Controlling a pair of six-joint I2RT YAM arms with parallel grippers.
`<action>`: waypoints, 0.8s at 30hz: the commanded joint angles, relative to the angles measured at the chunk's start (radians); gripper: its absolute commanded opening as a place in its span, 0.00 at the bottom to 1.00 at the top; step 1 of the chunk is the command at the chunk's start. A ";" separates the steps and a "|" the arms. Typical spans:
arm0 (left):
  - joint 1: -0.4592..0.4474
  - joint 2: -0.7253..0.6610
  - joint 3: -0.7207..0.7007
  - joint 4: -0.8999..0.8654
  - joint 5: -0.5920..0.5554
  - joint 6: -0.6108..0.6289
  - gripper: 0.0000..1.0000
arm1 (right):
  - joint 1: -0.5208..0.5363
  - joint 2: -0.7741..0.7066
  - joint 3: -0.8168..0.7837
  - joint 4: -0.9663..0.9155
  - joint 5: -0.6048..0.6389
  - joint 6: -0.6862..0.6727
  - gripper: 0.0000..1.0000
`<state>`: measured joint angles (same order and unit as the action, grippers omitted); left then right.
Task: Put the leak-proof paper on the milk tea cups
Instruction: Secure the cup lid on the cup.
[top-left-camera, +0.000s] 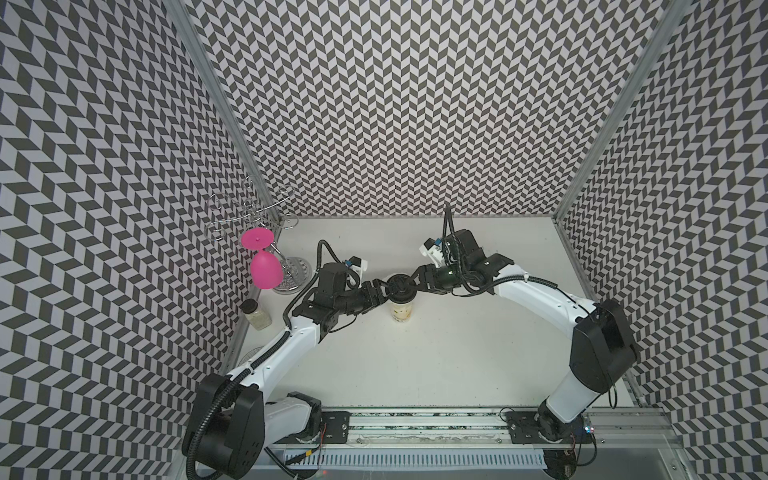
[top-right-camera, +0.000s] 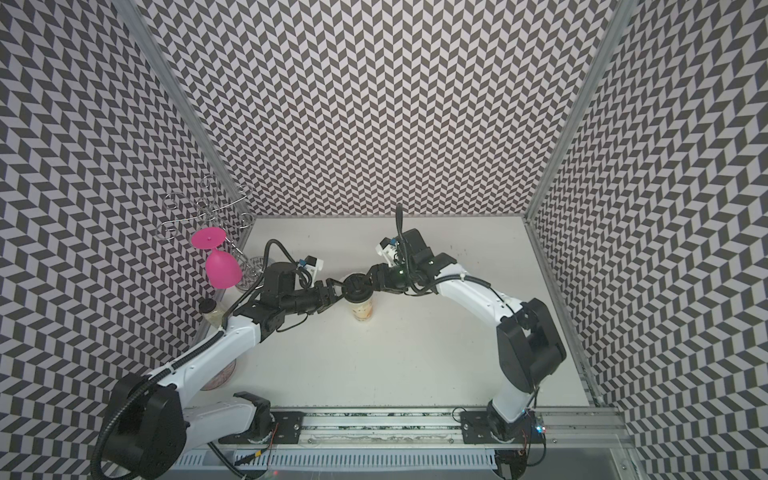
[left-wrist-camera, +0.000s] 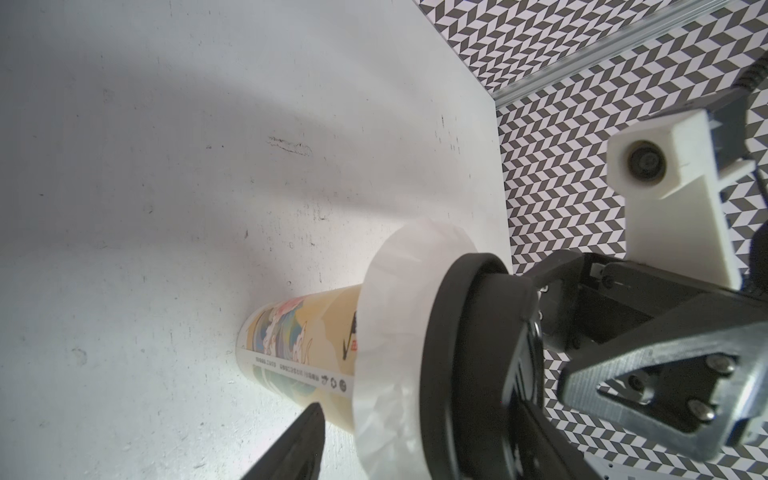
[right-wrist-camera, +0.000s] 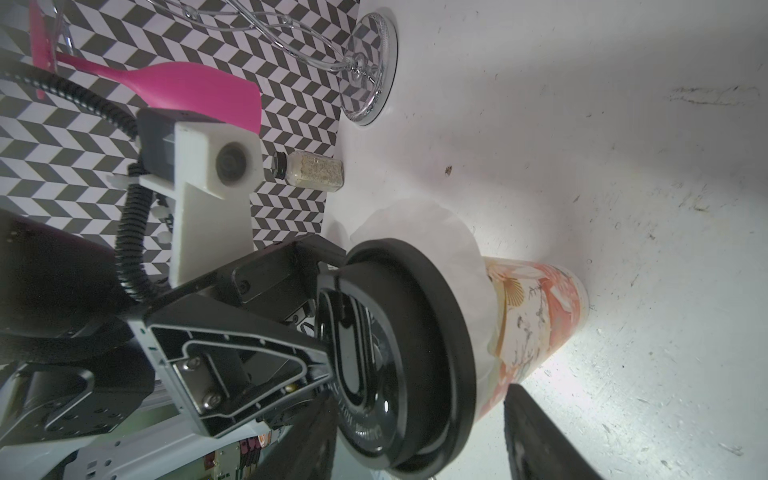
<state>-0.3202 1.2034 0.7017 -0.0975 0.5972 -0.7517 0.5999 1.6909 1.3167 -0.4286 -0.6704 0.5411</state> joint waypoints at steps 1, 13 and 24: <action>0.006 0.025 -0.017 -0.109 -0.065 0.023 0.72 | 0.001 0.022 -0.026 0.072 -0.038 0.005 0.61; 0.007 0.022 -0.021 -0.110 -0.066 0.023 0.72 | -0.011 0.010 -0.082 0.220 -0.113 0.096 0.65; 0.007 0.021 -0.021 -0.107 -0.063 0.022 0.72 | -0.016 0.051 -0.078 0.270 -0.146 0.126 0.66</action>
<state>-0.3199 1.2026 0.7017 -0.0982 0.5964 -0.7517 0.5781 1.7180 1.2396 -0.2298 -0.7799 0.6571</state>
